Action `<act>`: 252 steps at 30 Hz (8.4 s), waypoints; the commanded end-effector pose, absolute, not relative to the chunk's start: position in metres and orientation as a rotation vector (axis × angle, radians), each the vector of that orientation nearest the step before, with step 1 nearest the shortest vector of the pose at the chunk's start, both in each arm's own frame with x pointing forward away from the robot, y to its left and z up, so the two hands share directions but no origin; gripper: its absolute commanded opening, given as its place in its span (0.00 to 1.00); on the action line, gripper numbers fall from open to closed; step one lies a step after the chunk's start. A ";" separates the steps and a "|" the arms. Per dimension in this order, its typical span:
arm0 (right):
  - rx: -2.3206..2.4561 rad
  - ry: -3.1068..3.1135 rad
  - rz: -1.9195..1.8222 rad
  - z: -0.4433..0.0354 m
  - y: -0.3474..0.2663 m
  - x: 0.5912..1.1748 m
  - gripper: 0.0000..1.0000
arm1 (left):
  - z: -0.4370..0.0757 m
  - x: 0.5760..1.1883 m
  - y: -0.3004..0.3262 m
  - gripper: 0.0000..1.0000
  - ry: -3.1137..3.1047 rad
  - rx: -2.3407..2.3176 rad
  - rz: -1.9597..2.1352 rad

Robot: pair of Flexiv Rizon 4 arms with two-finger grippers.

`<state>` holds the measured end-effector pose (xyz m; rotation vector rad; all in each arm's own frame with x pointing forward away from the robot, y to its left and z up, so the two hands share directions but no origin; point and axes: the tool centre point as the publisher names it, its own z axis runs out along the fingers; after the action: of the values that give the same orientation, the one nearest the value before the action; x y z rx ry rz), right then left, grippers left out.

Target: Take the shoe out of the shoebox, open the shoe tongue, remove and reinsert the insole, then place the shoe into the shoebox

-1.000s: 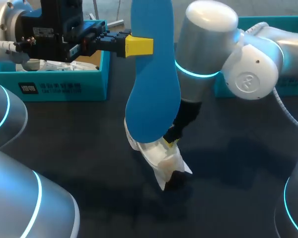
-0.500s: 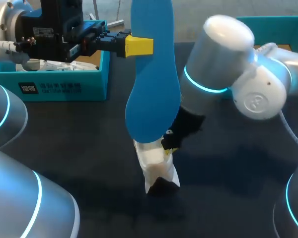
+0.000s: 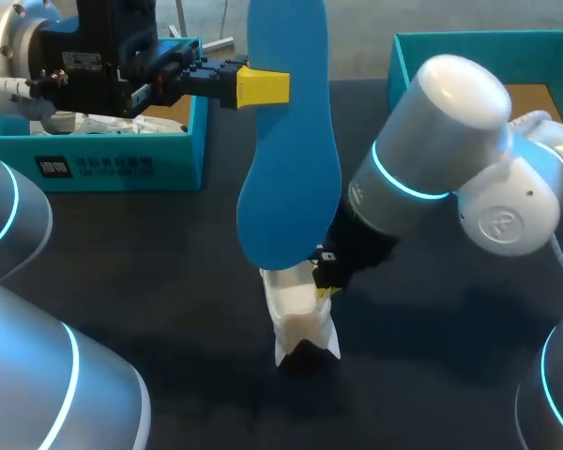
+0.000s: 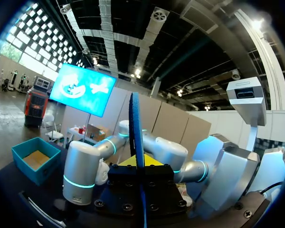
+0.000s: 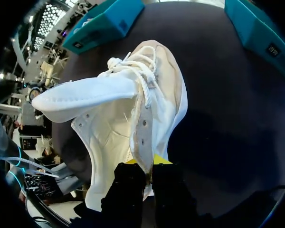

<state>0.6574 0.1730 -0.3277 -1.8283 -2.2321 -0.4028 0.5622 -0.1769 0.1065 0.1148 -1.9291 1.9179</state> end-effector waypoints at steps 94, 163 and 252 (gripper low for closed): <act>-1.509 -1.726 -0.980 -0.293 0.139 0.664 1.00 | 0.107 0.563 -0.179 0.00 -1.931 0.114 1.913; -1.548 -1.716 -1.056 -0.210 0.103 0.680 1.00 | 0.083 0.614 -0.165 0.00 -2.392 -1.177 2.297; -1.548 -1.716 -1.056 -0.210 0.103 0.680 1.00 | -0.169 0.689 -0.164 0.00 -2.186 -2.976 2.131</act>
<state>0.6807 0.1008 -0.2095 -1.5431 -1.7160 -1.0580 0.6859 -0.1556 -0.1558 -2.9669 -2.1935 2.0957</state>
